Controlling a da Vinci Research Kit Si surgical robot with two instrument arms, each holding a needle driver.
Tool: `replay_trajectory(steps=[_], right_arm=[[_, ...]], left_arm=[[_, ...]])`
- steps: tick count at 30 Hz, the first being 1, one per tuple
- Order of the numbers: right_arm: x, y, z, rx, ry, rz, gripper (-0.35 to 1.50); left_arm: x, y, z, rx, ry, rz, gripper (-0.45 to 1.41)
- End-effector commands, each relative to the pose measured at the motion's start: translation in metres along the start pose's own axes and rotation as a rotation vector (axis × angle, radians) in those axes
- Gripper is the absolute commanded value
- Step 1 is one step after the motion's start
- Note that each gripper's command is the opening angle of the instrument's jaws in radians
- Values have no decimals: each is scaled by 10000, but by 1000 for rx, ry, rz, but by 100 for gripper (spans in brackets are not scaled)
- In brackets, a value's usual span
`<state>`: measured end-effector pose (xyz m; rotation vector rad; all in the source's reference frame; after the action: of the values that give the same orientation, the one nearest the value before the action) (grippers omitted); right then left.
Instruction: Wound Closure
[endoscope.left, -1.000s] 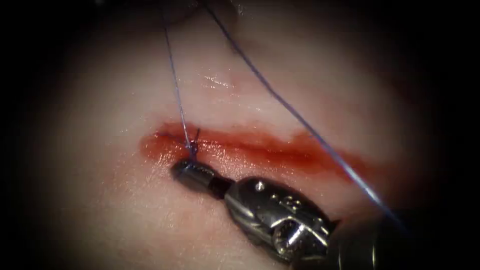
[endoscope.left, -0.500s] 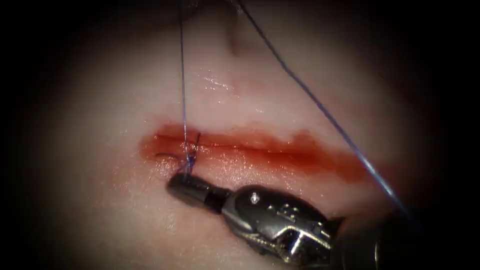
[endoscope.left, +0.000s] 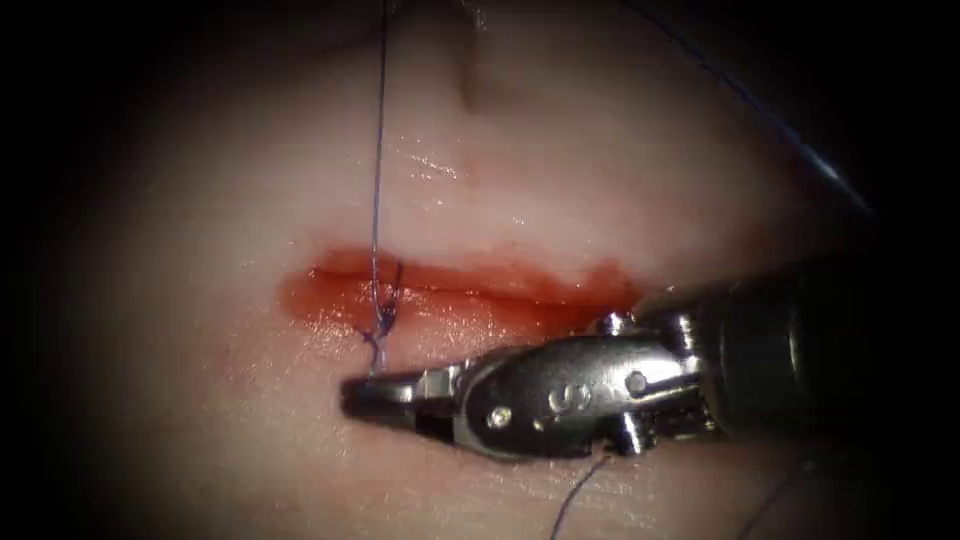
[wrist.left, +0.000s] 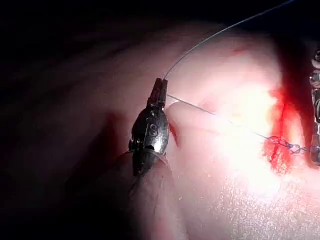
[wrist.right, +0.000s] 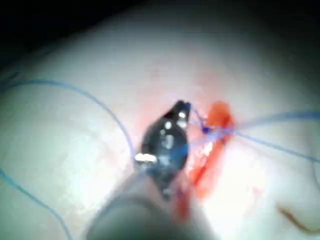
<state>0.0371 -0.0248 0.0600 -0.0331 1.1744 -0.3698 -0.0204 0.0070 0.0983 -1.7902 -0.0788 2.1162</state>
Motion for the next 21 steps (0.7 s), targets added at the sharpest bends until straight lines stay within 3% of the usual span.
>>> replay_trajectory(steps=[1, 6, 9, 14, 17, 21], right_arm=[[2, -2, 11, 15, -24, -160, -35], [5, -4, 12, 53, -92, -414, -35], [9, -7, 12, 68, -112, -456, -35], [15, -9, 13, 48, -102, -442, -35], [17, -7, 13, 25, -119, -329, -35], [18, -9, 13, 20, -125, -293, -35]], left_arm=[[-6, 1, 6, -4, 2, -1, -45], [-6, 1, 8, -5, -1, -1, -45], [-6, 0, 10, -5, -4, -1, -45], [-2, -7, 16, 3, -6, -5, -45], [0, -12, 22, 11, -7, 5, -45], [1, -16, 27, 15, -14, 27, -45]])
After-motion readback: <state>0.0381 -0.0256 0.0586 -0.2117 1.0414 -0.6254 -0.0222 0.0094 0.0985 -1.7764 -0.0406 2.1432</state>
